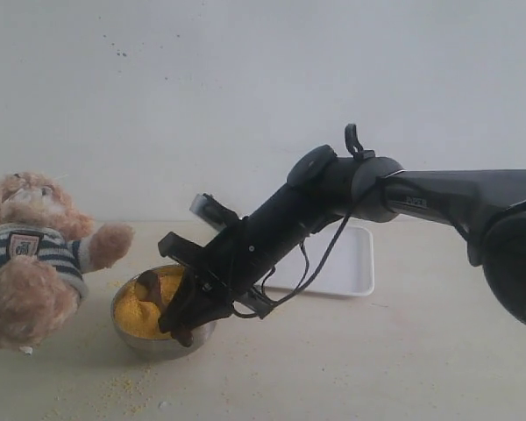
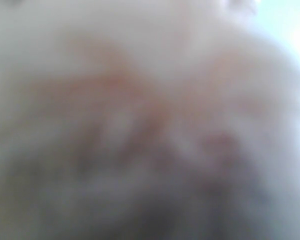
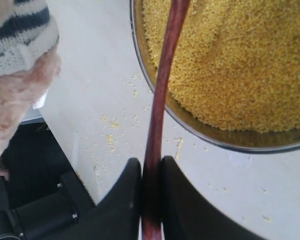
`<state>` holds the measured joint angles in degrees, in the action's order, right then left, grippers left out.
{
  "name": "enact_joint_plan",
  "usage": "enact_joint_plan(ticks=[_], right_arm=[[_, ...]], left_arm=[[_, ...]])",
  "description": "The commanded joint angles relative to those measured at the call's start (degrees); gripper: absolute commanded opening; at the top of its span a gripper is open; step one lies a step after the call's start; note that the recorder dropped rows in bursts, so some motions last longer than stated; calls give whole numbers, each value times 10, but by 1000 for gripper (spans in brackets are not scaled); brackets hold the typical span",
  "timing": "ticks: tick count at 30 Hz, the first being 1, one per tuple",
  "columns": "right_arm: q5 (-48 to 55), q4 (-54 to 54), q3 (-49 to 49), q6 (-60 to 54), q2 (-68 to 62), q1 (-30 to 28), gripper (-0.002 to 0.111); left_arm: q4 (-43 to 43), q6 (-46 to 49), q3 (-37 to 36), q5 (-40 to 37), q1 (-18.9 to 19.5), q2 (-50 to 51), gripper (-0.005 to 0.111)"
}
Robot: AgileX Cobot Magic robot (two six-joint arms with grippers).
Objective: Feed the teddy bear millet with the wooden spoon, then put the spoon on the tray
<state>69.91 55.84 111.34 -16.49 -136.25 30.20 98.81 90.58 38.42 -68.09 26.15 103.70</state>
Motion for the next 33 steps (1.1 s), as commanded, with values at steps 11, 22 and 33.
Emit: enact_joint_plan(ticks=[11, 22, 33], right_arm=[[1, 95, -1, -38, -4, -38, 0], [1, 98, -1, -51, -4, -52, 0], [1, 130, -1, -48, -3, -52, 0]], left_arm=[[11, -8, 2, -19, 1, 1, 4], [11, -5, 1, -19, 45, 1, 4], [-118, -66, -6, -19, 45, 1, 4]])
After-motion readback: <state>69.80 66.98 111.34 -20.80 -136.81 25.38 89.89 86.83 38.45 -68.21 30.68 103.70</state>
